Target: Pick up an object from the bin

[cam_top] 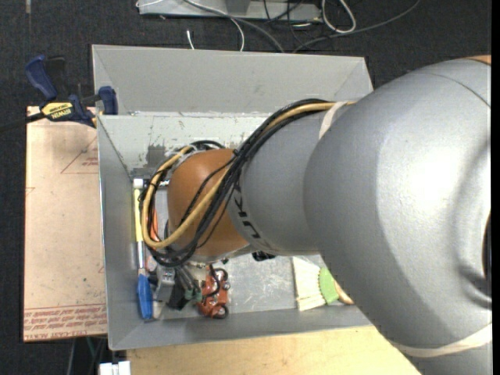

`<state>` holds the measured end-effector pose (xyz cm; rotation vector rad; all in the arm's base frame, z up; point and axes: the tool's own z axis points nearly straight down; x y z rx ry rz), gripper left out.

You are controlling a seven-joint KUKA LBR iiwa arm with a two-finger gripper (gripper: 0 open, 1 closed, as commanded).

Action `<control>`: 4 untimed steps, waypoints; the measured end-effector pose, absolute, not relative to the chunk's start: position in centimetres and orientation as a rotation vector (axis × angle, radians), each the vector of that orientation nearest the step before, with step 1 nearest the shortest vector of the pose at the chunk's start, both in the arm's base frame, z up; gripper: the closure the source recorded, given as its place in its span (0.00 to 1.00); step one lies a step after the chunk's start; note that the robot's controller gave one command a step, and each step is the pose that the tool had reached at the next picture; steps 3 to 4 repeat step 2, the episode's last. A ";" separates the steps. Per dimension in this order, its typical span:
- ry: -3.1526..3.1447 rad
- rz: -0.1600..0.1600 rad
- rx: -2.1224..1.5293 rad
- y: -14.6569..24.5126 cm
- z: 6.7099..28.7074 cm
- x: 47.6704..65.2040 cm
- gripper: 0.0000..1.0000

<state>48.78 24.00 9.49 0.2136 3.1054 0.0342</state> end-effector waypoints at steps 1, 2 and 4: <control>3.105 0.034 0.214 24.0 10.5 48.8 1.00; 3.108 0.033 0.214 23.9 13.3 48.7 1.00; 3.108 0.033 0.214 23.9 13.3 48.7 1.00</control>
Offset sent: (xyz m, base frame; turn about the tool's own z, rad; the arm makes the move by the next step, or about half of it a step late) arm 0.0002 -0.0001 0.0553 0.0001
